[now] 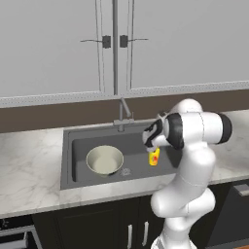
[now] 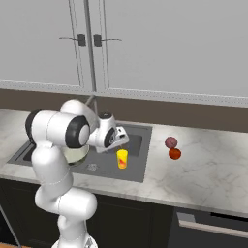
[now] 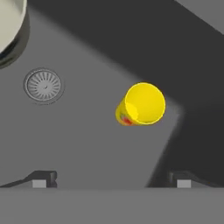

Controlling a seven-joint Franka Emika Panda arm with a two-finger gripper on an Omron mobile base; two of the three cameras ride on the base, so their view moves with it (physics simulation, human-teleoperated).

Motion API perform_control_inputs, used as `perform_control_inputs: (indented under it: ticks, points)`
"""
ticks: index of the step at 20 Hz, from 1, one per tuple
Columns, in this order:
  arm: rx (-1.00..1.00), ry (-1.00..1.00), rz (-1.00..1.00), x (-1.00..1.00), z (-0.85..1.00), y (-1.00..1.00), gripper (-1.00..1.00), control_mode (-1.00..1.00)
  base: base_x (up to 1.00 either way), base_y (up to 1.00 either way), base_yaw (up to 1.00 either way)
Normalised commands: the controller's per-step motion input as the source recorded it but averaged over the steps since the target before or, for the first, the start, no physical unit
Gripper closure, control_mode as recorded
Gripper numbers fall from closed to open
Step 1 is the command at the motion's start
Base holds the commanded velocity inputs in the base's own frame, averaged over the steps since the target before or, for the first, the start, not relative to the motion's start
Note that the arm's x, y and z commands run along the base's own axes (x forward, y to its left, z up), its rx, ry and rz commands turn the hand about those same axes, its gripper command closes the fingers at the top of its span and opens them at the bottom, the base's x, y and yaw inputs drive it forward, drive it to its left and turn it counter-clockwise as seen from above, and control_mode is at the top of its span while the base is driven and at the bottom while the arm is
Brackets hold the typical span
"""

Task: Remove the tomato and onion from the sink. Then move the bowl and cup from the counter to the sink for washing.

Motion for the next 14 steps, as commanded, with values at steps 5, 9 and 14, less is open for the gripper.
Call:
perform_control_inputs:
  ticks: [5, 9, 14]
  points:
    - [0.00, 0.00, -0.17, -0.28, 0.42, 0.02, -1.00, -1.00, 0.00, 0.00, 0.00]
    - [0.03, 0.00, -0.20, -0.26, 0.40, 0.01, -1.00, -1.00, 0.00, 0.00, 0.00]
    - [0.08, 0.00, -0.18, -0.28, 0.36, 0.01, -1.00, -1.00, 0.00, 0.00, 0.00]
